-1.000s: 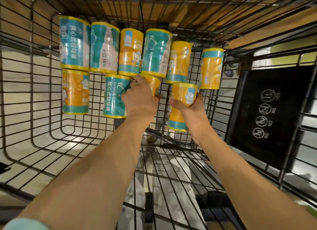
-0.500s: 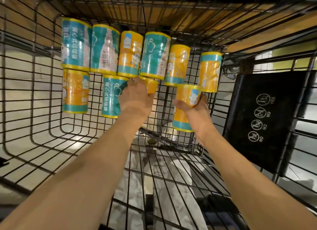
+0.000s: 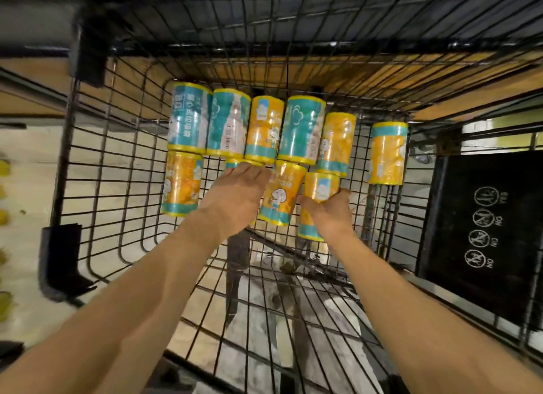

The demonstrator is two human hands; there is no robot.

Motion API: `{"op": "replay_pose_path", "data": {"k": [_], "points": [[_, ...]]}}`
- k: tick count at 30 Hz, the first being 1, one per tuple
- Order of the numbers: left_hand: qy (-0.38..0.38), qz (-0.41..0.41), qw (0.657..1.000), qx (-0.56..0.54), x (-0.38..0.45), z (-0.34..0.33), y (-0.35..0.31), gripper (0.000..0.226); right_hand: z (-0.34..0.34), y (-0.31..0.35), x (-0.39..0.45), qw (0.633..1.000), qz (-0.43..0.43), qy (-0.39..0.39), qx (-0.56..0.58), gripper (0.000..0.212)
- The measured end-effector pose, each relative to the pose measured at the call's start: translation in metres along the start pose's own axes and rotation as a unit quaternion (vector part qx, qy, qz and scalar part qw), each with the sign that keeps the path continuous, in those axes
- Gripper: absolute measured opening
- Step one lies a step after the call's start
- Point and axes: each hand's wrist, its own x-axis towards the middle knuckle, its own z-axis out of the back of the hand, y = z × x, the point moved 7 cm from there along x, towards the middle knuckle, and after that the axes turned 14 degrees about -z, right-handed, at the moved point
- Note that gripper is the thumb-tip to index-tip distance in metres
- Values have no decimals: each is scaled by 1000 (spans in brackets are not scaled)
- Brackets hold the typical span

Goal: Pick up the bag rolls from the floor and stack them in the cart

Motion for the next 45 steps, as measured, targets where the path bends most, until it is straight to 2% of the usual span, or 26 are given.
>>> {"op": "replay_pose_path", "data": {"k": [2,5,9,12,14,16,20,24,30,38,45], "points": [[10,3,1000,5,-4,1,4,62,-1,0,0,1000,5,-18,-11,64],[13,7,1000,0,-10,5,6,60,2,-2,-3,999,13,-28,-39,47],[29,24,999,-17,-20,9,7,67,10,6,-24,987,56,-35,-144,31],[47,39,998,-18,-33,25,-1,66,15,26,-60,962,115,-23,-246,51],[58,53,997,-4,-45,48,-8,63,23,42,-96,939,156,-21,-306,57],[40,67,997,-3,-63,79,-17,63,32,61,-139,905,206,-28,-372,59],[-47,89,995,-16,-113,140,-34,60,49,95,-229,841,288,-53,-455,63],[-101,121,987,-21,-176,186,-46,58,58,124,-310,795,362,-73,-482,63],[-209,214,954,-19,-293,250,-46,51,39,160,-417,694,500,-87,-511,60],[-325,358,875,-24,-476,263,-38,57,-80,151,-562,521,661,-11,-540,63],[-345,465,815,-3,-648,241,5,59,-222,107,-681,395,730,43,-556,64]]}}
